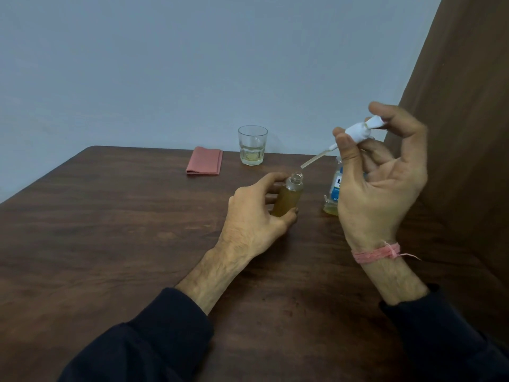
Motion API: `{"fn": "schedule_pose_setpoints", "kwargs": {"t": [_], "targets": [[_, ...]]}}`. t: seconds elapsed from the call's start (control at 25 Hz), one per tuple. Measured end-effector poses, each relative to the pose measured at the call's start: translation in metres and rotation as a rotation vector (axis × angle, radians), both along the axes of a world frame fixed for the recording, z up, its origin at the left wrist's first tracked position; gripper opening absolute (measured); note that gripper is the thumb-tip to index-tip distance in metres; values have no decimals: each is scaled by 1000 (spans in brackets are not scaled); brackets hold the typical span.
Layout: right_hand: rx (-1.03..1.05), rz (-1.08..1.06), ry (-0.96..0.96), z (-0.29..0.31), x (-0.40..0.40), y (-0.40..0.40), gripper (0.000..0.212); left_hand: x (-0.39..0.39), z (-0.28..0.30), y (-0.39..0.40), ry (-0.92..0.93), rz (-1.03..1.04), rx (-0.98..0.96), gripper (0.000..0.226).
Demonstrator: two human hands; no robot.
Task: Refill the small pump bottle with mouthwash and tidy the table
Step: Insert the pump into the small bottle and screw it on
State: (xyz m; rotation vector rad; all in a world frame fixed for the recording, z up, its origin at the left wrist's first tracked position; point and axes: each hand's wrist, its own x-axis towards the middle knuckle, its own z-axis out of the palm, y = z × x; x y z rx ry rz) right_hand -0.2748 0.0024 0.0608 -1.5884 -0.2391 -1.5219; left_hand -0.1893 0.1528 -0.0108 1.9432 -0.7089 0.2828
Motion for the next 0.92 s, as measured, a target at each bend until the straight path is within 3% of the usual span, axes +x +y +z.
{"fn": "schedule_pose_setpoints", "kwargs": {"t": [0.16,0.56,0.92], "targets": [[30,64,118,-1,0,-1,41,1,0,0,12,-4,9,72],[-16,5,167,-5,3,-6,48,-2,1,-1,-6,-17,-18,70],[-75,62,523,-29,12,4,51,-2,1,1,-36,-65,-7,71]]}}
